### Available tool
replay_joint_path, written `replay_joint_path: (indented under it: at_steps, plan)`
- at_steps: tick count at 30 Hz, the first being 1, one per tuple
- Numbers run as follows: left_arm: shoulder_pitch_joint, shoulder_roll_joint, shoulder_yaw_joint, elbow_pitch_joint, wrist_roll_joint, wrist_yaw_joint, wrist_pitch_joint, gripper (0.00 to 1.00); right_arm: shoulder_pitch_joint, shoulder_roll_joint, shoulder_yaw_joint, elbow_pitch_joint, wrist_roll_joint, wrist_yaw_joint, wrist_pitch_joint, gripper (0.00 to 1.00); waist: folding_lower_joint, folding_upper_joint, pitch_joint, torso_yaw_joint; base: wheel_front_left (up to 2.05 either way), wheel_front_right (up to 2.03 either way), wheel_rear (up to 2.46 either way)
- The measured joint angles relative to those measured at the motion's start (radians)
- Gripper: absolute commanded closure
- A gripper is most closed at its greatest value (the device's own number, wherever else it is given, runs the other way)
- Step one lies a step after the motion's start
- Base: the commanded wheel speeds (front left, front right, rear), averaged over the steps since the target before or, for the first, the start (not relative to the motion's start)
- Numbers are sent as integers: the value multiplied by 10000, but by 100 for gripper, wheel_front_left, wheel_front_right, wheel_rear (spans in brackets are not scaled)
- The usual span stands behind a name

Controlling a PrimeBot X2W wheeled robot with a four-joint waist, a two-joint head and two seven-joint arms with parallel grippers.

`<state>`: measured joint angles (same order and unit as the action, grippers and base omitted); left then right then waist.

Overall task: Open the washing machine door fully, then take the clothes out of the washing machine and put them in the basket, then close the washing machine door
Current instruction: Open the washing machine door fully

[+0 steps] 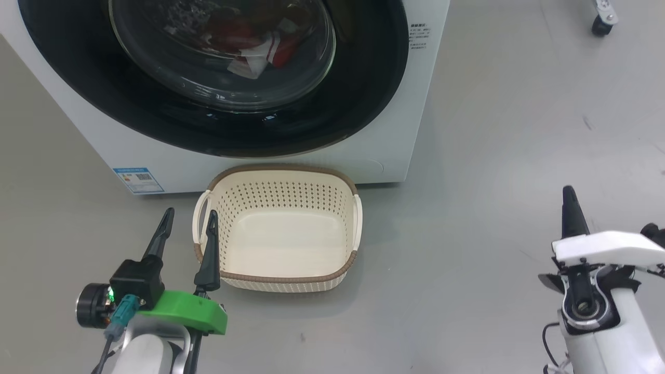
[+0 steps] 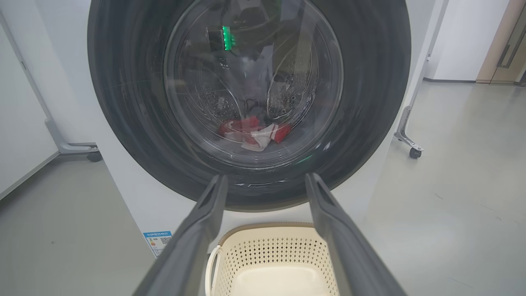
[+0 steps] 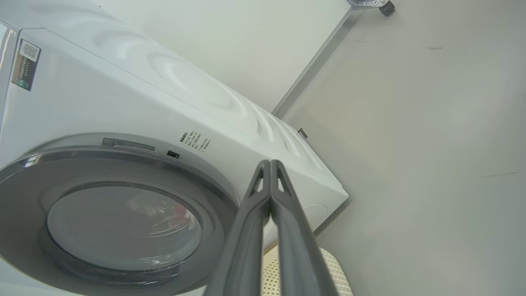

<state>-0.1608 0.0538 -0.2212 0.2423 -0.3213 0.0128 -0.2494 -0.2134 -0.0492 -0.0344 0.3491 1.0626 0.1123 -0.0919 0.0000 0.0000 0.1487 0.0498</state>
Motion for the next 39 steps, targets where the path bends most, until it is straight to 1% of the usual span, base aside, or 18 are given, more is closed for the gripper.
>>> replay_joint_path:
  at_steps: [2,7,15,18,22,24,29,39]
  plan:
    - [-80,-6,0,-96,46,2,0,0,-400,6,-125,-50,654,6,362,100,0,0,210,41,0,0,0]
    - [-384,-31,-63,-313,125,10,-27,0,-1434,-10,-441,-188,1835,6,1133,100,0,0,774,137,0,0,0]
    - [-987,-71,-313,-554,368,8,-27,0,-3039,-102,-894,-261,3126,6,2157,100,0,0,1718,352,0,0,0]
    - [-1175,-98,-462,-564,416,0,-27,0,-3561,-207,-941,-286,3344,-6,2522,100,1,0,2030,488,0,0,0]
    - [-1452,-111,-646,-639,418,-10,-27,0,-4308,-523,-978,-336,3618,-23,3010,100,1,0,2407,715,0,0,0]
    - [-1576,-132,-750,-660,430,-19,-29,0,-4670,-635,-1005,-345,3837,-128,3296,100,1,0,2583,847,0,0,0]
    - [-1702,-155,-874,-665,439,-19,-29,0,-5368,-851,-894,-303,4353,-245,4153,100,1,0,2948,1209,0,0,0]
    - [-1953,-182,-1392,-823,117,-12,-29,0,-6701,-1567,-610,-90,4548,-639,5392,100,1,0,3521,1898,0,0,0]
